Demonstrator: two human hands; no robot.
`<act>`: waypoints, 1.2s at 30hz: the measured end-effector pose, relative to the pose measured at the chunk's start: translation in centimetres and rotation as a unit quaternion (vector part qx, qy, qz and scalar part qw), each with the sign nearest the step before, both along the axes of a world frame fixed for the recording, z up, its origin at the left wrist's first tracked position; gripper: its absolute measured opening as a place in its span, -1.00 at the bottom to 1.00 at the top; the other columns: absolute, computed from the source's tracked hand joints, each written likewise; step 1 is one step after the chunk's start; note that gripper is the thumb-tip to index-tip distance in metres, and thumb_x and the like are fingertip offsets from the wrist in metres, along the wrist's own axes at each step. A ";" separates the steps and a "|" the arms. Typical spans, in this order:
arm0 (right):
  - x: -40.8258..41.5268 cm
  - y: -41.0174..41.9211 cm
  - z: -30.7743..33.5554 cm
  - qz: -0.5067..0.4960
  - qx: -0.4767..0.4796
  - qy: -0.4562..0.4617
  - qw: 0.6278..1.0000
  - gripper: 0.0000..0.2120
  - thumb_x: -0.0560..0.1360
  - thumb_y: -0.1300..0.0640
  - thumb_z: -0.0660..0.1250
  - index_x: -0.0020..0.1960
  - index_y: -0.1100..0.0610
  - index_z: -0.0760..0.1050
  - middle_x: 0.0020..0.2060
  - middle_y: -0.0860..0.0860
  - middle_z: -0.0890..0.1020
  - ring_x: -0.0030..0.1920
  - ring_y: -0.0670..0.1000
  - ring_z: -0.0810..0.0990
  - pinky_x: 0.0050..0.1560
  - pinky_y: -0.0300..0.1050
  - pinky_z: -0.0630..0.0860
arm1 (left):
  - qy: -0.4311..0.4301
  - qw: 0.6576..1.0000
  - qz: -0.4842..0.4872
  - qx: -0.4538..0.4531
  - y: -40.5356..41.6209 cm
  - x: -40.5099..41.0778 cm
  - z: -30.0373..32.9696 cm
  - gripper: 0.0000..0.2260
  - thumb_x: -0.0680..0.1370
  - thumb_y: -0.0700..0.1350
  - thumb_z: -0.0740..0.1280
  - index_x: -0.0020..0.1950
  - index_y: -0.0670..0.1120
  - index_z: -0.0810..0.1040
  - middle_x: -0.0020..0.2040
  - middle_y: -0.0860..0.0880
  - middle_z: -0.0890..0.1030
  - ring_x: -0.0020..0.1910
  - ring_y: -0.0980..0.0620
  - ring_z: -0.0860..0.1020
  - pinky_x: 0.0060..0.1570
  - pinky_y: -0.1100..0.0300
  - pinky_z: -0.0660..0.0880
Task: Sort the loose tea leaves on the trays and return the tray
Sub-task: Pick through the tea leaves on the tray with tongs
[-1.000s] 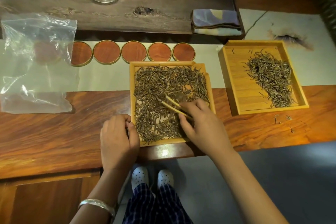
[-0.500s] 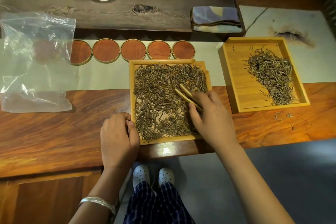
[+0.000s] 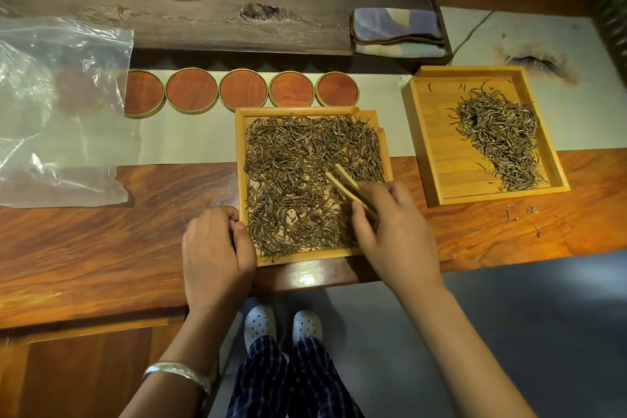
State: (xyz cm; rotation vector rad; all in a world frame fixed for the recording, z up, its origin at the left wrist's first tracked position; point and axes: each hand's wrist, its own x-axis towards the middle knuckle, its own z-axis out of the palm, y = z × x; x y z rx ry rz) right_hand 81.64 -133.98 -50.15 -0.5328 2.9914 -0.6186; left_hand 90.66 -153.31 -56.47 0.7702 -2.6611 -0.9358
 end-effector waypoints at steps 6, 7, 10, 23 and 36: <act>0.6 0.6 -0.6 -0.048 0.044 -0.004 0.998 -0.74 0.54 0.09 0.29 0.20 0.14 0.50 -0.01 0.11 0.50 -0.29 0.14 0.58 -0.40 -0.20 0.33 | 0.004 1.000 -0.006 -0.009 -0.1 0.0 0.0 -0.92 0.49 -0.16 0.16 -0.11 -0.13 0.43 -0.21 0.01 0.39 -0.21 -0.01 0.33 -0.17 0.05 0.28; 0.7 0.7 -0.6 -0.040 0.041 -0.004 0.998 -0.75 0.54 0.09 0.29 0.19 0.13 0.50 -0.02 0.10 0.50 -0.28 0.13 0.58 -0.39 -0.20 0.34 | 0.004 1.000 -0.008 -0.011 -0.1 0.0 0.0 -0.92 0.49 -0.16 0.16 -0.11 -0.13 0.43 -0.21 0.00 0.40 -0.21 -0.04 0.35 -0.17 0.04 0.30; 0.7 1.6 -0.3 -0.049 0.002 0.011 0.999 -0.76 0.53 0.10 0.31 0.18 0.13 0.51 -0.04 0.08 0.50 -0.24 0.10 0.56 -0.35 -0.21 0.35 | 0.006 1.000 -0.010 -0.015 -0.1 0.0 0.1 -0.91 0.50 -0.16 0.16 -0.10 -0.14 0.43 -0.21 -0.05 0.44 -0.21 -0.09 0.38 -0.17 0.00 0.32; 0.0 2.9 -0.5 -0.075 0.033 0.014 0.997 -0.76 0.53 0.08 0.29 0.16 0.13 0.51 -0.04 0.12 0.48 -0.21 0.19 0.57 -0.36 -0.10 0.45 | 0.008 1.000 -0.009 -0.016 0.0 0.0 0.2 -0.87 0.49 -0.15 0.15 -0.11 -0.17 0.45 -0.20 -0.13 0.49 -0.20 -0.14 0.40 -0.16 -0.02 0.33; -1.1 -3.1 1.2 0.019 -0.018 0.026 0.999 -0.73 0.53 0.08 0.30 0.20 0.12 0.51 -0.01 0.09 0.51 -0.15 0.08 0.56 -0.28 -0.20 0.40 | -0.007 1.000 0.003 0.019 -0.2 0.0 0.1 -0.91 0.48 -0.08 0.14 -0.13 -0.05 0.41 -0.22 0.02 0.42 -0.22 -0.01 0.35 -0.18 0.06 0.32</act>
